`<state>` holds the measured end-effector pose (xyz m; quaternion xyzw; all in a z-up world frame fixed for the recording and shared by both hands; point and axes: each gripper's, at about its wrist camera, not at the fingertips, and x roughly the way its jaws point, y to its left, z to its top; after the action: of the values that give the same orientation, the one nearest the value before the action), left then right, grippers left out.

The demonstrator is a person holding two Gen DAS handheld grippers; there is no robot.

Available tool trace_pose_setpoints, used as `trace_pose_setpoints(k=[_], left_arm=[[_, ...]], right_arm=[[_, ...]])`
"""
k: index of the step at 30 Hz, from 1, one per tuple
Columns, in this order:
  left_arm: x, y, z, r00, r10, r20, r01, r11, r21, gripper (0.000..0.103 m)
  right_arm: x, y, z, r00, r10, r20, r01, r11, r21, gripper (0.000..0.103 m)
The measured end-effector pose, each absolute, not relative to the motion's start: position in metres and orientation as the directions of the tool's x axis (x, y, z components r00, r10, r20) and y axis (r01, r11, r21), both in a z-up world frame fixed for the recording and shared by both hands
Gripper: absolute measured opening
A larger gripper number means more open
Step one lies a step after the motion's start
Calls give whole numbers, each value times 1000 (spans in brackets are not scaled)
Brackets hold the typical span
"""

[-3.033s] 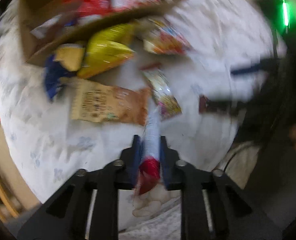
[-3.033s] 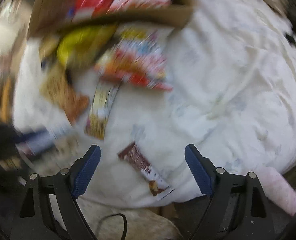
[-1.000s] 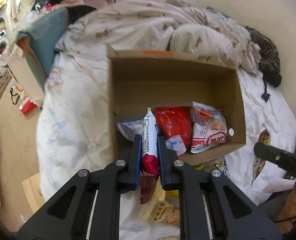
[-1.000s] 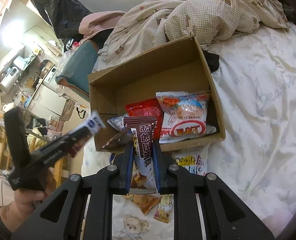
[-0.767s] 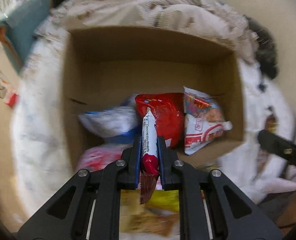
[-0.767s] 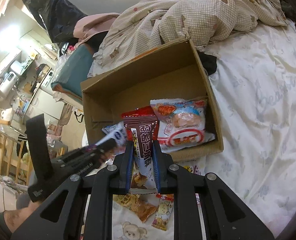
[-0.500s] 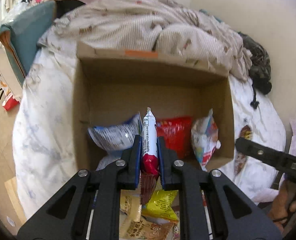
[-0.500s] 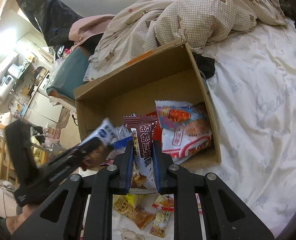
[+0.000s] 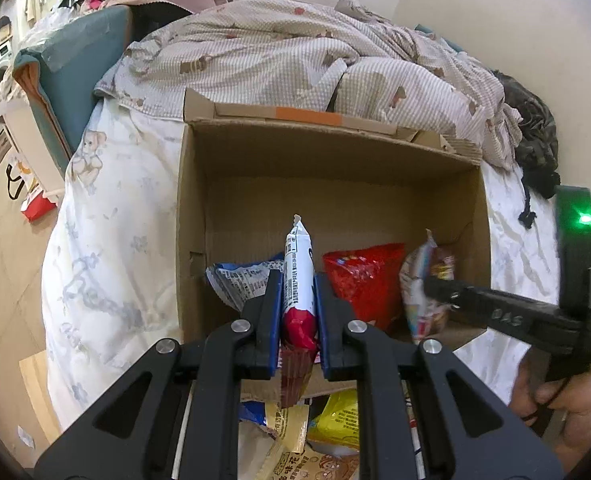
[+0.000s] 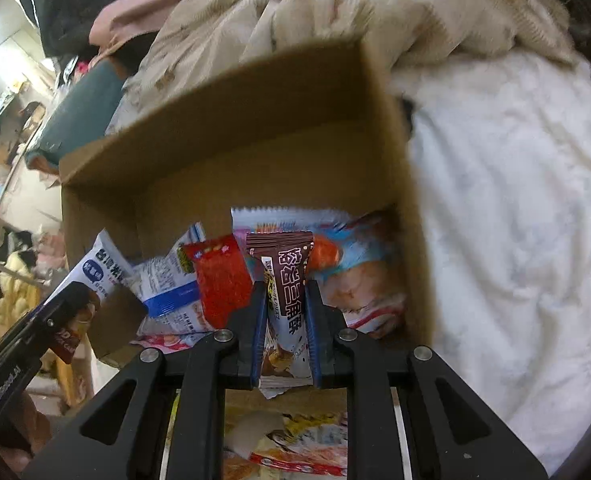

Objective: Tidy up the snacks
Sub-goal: 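Carry both bars over the box and open both grippers to drop them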

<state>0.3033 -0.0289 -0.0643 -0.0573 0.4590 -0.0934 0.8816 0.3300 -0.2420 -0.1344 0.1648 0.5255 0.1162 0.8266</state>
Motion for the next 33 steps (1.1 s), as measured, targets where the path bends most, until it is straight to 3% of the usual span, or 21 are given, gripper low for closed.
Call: trace_pose_setpoints(k=[18,19,20,21,23,24,26,27,33], left_arm=[[299,-36,-72,563,-166,-810,120,986,-119,15],[299,-37,-73,558,-157,-815,119,987,-108,20],[298,-37,-73,553,-144,-821,113,989,-97,39],[297,-36,-73,555,-139,-820,105,990,-97,65],[292,-32,-69,583,-140,-800,84,990,-112,85],[290,-30,-66,600,-139,-788,79,990,-115,86],[288,-31,-63,612,-128,-781,85,992,-96,86],[287,-32,-60,618,-126,-776,89,992,-90,86],[280,-25,-48,664,-120,-738,85,993,-85,86]], right_arm=[[327,-231,-133,399,502,-767,-96,855,510,23],[328,-230,-133,396,504,-768,-97,854,511,23],[328,-230,-133,390,506,-770,-99,854,511,23],[328,-230,-133,386,510,-769,-100,852,514,23],[331,-228,-130,383,527,-759,-103,841,532,25],[330,-230,-127,389,539,-747,-108,832,544,29],[331,-230,-122,407,550,-729,-112,822,558,55],[332,-229,-120,413,558,-720,-117,816,566,61],[328,-224,-108,441,570,-693,-156,809,566,63]])
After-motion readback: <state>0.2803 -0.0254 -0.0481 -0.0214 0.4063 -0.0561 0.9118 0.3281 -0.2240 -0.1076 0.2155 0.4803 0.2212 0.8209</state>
